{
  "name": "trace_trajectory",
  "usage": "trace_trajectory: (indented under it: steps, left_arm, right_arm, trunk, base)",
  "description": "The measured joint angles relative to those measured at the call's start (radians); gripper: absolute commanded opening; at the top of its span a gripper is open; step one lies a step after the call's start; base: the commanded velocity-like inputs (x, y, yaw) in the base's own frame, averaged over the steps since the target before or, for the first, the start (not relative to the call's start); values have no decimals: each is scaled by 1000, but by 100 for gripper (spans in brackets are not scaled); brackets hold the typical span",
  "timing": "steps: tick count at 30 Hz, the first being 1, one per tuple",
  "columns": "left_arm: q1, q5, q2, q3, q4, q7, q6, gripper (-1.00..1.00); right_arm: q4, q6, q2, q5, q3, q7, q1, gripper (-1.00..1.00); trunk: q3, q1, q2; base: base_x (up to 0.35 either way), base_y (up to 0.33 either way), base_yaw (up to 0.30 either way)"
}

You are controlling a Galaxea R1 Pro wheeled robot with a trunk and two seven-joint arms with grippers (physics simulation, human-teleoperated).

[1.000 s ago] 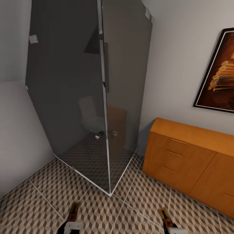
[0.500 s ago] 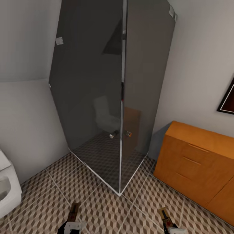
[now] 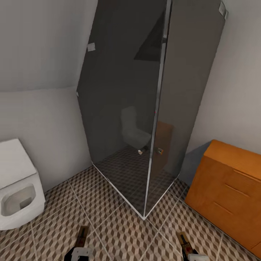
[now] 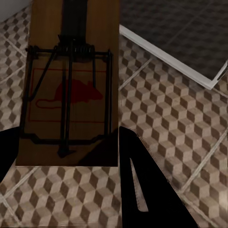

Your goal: Take the four mousetraps from the cabinet in the bathroom and place them on the bathroom floor. Make sure all four end up on the same floor surface, and ensure that at least two of them are either under or directly next to the same bathroom sink.

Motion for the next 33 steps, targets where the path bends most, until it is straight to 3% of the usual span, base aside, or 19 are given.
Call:
trace_trajectory:
  steps: [33]
  left_arm:
    - [0, 0, 0, 0, 0, 0, 0, -100]
  right_arm:
    - [0, 1, 0, 0, 0, 0, 0, -100]
  trunk:
    - [0, 0, 0]
  base:
    - [0, 0, 287]
